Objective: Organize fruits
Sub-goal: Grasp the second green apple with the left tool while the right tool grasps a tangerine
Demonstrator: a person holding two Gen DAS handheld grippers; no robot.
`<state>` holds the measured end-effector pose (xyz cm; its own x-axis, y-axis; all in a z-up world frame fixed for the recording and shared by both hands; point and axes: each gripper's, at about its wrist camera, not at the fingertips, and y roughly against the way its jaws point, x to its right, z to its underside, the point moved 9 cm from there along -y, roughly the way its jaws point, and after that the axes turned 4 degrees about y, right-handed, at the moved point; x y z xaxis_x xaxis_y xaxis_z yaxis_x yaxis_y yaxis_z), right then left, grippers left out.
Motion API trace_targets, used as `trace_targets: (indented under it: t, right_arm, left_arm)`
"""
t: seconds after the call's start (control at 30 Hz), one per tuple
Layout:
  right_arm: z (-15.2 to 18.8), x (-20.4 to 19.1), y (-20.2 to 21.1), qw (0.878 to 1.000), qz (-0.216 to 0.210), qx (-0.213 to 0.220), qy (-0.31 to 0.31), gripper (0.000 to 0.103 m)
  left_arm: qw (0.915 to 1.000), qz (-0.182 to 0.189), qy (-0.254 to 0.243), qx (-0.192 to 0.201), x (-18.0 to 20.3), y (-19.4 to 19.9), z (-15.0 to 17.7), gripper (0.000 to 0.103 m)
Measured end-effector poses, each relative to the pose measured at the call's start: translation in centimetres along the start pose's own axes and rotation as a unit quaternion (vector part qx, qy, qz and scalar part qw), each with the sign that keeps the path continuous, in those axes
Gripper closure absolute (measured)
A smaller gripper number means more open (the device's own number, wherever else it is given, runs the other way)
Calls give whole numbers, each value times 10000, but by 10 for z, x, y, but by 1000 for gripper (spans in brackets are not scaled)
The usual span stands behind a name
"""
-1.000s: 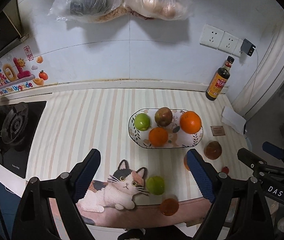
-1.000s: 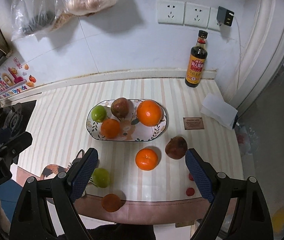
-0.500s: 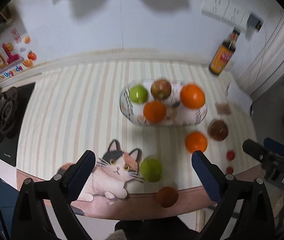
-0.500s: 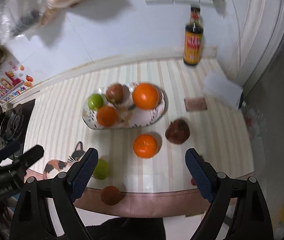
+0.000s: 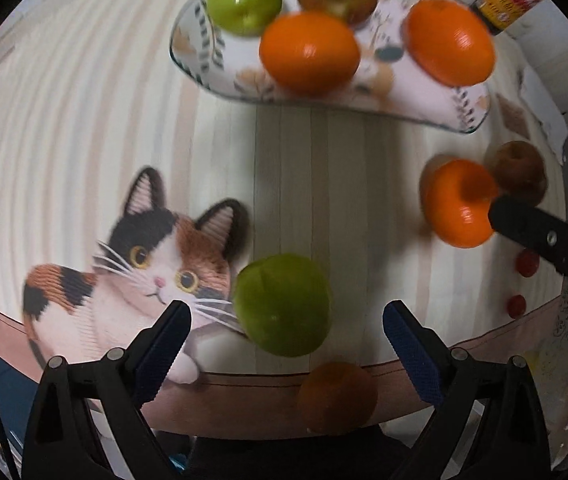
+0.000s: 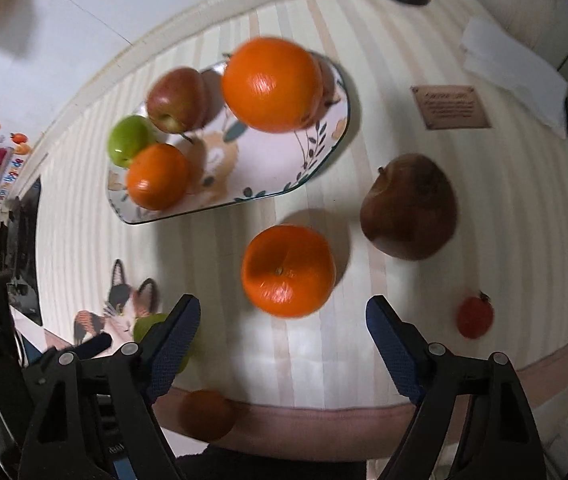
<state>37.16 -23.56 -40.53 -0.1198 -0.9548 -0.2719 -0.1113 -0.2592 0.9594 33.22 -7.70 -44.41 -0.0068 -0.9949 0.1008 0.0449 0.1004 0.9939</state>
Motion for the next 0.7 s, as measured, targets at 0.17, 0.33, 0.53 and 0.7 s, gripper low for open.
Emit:
trace_targets:
  t: [0.17,0.33,0.53,0.7]
  right_arm:
    - [-8,-1,-25,9997,51,-231,78,17]
    - [-9,-7,-44,9987,57,-459,203,24]
    - [-4,-7,-48,9973,133,-618,379,36]
    - [19,-15,-43,9938,66,-841,719,36]
  left_arm:
    - [9998,67,65,-152,2,-14,3,19]
    - [9999,27,12,-105,3,-17,4,50]
    - [10000,-42,87,15,-5,-11,6,50]
    - [9996,-119,221,84,-24,-3,5,50]
